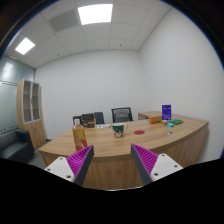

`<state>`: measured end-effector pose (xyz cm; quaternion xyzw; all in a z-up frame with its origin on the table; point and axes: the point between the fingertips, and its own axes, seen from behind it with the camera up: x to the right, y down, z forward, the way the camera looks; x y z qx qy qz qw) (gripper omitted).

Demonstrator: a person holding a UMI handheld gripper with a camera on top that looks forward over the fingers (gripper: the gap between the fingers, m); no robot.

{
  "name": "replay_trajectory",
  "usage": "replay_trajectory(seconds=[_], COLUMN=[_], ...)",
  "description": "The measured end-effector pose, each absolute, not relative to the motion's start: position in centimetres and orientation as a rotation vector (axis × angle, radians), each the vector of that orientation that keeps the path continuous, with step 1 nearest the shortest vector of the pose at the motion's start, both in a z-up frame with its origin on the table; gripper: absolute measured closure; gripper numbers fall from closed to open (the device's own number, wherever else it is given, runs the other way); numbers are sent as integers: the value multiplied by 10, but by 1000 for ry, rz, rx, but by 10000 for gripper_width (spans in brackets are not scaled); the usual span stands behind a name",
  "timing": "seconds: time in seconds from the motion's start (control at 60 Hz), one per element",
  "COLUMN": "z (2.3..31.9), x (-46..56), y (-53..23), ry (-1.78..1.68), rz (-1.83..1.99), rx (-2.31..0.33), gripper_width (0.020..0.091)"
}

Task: Pour water

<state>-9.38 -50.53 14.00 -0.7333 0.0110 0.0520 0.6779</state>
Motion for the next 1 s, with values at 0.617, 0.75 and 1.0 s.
replay_trajectory(seconds=[0.617, 0.75, 1.0], z=[102, 102, 95], x=[-191, -241, -287], y=[-388, -332, -245], ry=[-104, -159, -109], rz=[229, 225, 105], rx=[-1689, -1660, -1662], gripper_width=[281, 286, 288])
